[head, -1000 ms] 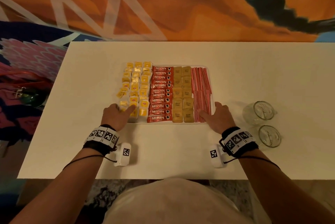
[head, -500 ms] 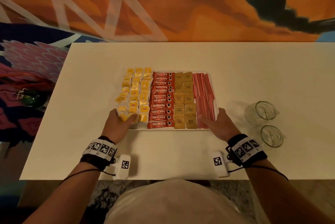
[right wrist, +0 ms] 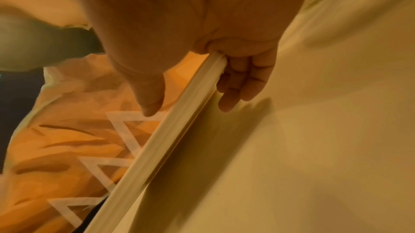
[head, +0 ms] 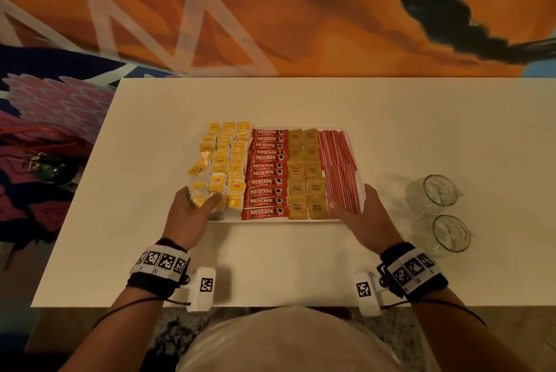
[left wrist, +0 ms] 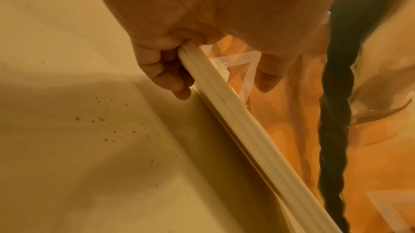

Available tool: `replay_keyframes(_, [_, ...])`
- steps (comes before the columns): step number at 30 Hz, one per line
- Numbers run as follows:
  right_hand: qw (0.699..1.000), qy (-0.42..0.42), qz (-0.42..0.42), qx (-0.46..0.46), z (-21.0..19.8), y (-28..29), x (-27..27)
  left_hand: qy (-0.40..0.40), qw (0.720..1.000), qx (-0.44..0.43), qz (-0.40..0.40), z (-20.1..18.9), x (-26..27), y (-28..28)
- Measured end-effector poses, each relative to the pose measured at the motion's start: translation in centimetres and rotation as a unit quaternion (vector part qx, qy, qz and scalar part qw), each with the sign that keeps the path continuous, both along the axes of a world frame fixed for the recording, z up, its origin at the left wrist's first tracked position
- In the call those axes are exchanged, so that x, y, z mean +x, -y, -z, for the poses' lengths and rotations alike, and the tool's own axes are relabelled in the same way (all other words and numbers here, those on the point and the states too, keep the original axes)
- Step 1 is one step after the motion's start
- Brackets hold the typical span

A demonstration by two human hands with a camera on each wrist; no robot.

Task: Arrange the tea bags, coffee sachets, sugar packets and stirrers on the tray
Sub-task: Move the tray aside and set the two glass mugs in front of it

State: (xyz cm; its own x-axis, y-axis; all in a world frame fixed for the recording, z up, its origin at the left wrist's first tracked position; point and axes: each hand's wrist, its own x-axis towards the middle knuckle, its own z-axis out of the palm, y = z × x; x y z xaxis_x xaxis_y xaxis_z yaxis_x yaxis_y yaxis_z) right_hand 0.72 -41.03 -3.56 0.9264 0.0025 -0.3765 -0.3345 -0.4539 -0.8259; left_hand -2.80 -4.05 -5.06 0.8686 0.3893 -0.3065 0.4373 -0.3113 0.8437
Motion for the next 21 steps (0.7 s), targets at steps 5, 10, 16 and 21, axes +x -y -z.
replay_keyframes(5, [0.999,0.033,0.005,0.015,-0.7,0.0,1.0,0.02,1.0,-0.002,0.0,-0.4,0.6,-0.4])
replay_keyframes(10, [0.997,0.066,0.01,0.041,-2.8,-0.5,2.1,0.06,0.998,0.002,-0.01,-2.1,2.0,-0.4])
replay_keyframes(16, [0.994,0.094,0.008,0.062,-4.8,-0.7,4.2,0.103,0.995,-0.006,0.007,-4.1,3.7,-0.5])
replay_keyframes(21, [0.993,0.108,0.005,0.055,-5.5,-0.8,6.4,0.115,0.992,-0.014,0.048,-6.2,5.3,-0.1])
